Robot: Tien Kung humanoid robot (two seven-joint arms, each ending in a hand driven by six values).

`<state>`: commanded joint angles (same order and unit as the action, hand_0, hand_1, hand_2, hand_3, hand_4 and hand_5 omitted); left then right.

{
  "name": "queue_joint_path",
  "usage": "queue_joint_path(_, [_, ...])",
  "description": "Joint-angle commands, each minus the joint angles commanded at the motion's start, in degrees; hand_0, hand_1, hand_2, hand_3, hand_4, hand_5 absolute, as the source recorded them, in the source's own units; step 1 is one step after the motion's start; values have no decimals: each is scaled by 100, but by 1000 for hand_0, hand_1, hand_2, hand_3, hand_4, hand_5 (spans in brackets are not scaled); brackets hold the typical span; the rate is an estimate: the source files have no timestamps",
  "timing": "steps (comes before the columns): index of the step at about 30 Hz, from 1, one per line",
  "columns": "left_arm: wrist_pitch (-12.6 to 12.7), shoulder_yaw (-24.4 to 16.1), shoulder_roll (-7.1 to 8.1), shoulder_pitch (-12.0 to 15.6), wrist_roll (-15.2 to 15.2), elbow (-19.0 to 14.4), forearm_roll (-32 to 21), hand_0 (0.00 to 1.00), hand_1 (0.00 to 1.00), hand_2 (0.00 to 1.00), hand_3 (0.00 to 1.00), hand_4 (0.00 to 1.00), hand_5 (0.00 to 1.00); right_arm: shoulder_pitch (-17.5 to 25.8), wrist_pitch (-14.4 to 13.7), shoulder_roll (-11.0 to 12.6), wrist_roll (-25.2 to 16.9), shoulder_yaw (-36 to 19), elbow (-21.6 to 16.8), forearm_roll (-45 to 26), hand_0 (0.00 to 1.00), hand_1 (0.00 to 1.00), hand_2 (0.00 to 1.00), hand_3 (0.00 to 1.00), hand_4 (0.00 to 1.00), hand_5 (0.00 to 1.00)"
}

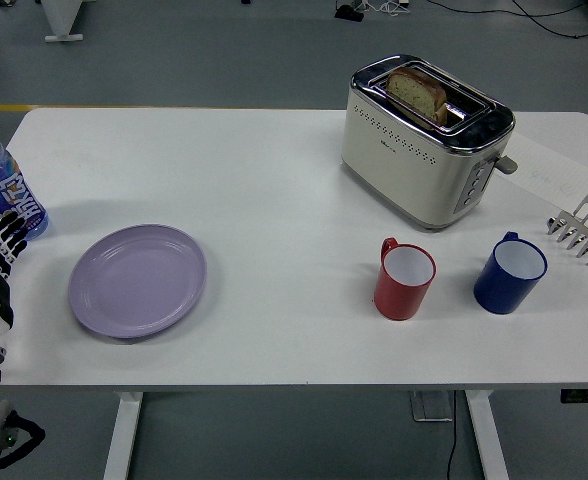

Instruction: Push plate across desktop

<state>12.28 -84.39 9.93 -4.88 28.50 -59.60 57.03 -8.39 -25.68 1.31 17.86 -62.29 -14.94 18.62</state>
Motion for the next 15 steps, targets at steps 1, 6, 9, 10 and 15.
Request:
queue_joint_path(1, [7,2,-5,-5,8,10,4,863,875,888,879,524,998,-2,1,0,-1,0,1,2,551,451,593,579,296,472])
queue_joint_path(6, [75,-12,-118,-79,111,127,10,869,877,899,897,518,998,-21,10,-2,-5,4,3,7,551,451,592,579,296,472])
queue_joint_path(9, [83,-58,-228,-151,143,247,13,869,877,899,897,518,998,-38,10,-3,12,-13,2,46,551,451,592,579,296,472])
queue_joint_path(10, [82,-69,-254,-166,146,275,15,869,877,899,897,518,998,-41,8,-4,16,-17,1,54,551,451,592,579,296,472])
queue_joint_path(15, [52,-105,-379,-215,140,394,49,870,874,899,896,511,998,-54,-1,-7,43,-36,-5,92,551,451,592,580,295,470])
